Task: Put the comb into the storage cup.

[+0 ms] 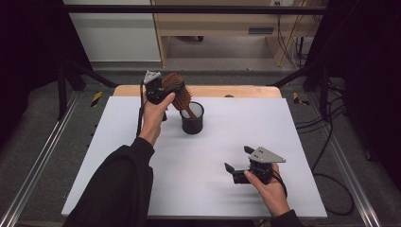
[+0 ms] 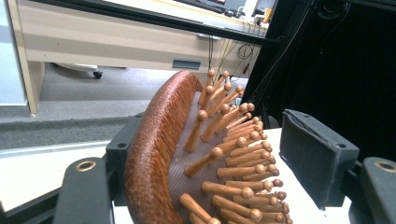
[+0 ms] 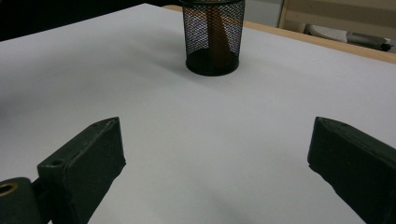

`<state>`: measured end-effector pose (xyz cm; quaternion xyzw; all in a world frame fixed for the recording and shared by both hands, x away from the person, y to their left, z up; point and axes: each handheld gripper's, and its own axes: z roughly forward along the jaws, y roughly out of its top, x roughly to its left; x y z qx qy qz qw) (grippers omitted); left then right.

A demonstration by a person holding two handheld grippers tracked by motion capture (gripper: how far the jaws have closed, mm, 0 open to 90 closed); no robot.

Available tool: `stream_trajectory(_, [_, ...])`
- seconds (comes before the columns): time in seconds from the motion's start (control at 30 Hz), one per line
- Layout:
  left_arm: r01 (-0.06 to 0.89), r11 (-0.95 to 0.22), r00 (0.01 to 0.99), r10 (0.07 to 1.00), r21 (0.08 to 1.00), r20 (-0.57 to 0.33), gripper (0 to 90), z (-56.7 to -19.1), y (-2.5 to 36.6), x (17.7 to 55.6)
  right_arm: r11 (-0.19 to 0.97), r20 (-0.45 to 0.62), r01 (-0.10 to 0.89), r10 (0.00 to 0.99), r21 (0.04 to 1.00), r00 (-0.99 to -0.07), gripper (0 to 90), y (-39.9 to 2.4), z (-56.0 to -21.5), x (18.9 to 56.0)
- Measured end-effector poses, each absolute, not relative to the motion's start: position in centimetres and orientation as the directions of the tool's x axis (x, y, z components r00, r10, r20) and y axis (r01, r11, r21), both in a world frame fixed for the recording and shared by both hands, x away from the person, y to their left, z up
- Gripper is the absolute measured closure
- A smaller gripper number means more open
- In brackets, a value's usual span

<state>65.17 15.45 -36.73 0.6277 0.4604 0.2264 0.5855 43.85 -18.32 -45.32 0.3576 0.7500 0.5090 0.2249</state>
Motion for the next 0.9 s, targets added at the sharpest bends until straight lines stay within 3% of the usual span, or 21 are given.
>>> stream_trajectory(0.53, [0.316, 0.117, 0.471, 0.842, 0.941, -0.263, 24.4, -36.90, 15.57, 65.11, 0.231, 0.026, 0.308, 0.762, 0.923, -0.648, 3.8, -18.26, -45.36, 43.85])
stream_trajectory(0.9, [0.322, 0.126, 0.453, 0.850, 0.938, -0.270, 13.5, -36.93, 15.83, 64.92, 0.232, 0.026, 0.309, 0.760, 0.922, -0.649, 3.9, -18.22, -45.37, 43.84])
